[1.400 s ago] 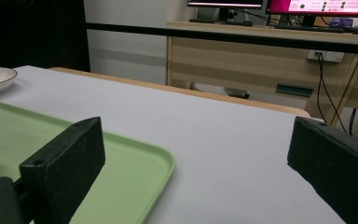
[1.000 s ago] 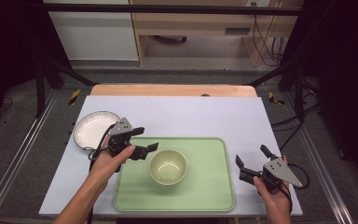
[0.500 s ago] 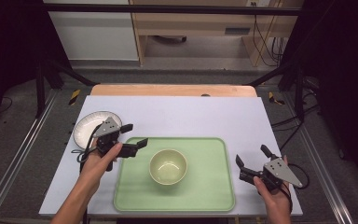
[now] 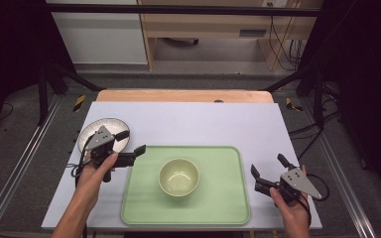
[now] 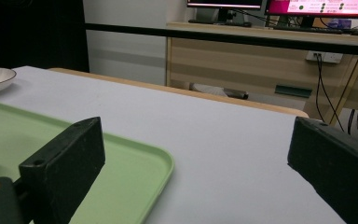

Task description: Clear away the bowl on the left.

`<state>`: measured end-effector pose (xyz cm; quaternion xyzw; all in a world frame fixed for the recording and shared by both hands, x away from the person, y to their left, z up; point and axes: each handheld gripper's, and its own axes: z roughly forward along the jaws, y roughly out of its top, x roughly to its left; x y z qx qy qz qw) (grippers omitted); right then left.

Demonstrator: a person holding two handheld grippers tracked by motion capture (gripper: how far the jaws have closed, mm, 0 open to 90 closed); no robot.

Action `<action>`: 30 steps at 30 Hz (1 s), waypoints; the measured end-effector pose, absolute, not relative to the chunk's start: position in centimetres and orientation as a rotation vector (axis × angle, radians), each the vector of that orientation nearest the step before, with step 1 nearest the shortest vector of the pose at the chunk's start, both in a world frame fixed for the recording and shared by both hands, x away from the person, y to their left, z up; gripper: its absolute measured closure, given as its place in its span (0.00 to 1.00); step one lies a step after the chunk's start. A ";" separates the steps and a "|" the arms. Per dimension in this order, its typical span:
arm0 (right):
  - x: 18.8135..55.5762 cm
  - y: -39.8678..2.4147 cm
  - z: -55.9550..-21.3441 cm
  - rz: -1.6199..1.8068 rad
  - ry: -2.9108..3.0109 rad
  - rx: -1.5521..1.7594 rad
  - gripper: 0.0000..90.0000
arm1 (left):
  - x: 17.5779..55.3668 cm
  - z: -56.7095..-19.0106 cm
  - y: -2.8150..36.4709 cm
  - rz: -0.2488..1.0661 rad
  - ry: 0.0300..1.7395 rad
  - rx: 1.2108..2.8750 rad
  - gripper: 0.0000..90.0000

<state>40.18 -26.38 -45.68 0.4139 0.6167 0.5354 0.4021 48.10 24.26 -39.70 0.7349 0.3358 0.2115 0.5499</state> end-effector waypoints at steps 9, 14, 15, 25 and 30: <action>40.2 -26.4 -45.7 1.353 1.558 1.044 0.05 | 47.8 -39.9 25.8 0.492 0.799 1.690 0.13; 40.2 -26.5 -45.7 1.351 1.560 1.043 0.05 | 47.7 -40.1 26.6 0.492 0.799 1.675 0.13; 40.2 -26.5 -45.7 1.351 1.560 1.043 0.05 | 47.7 -40.2 26.8 0.491 0.794 1.673 0.13; 40.2 -26.5 -45.7 1.353 1.556 1.044 0.05 | 47.4 -40.7 28.2 0.521 0.774 1.659 0.11; 40.2 -26.5 -45.7 1.353 1.556 1.045 0.05 | 47.5 -40.9 28.7 0.530 0.782 1.652 0.11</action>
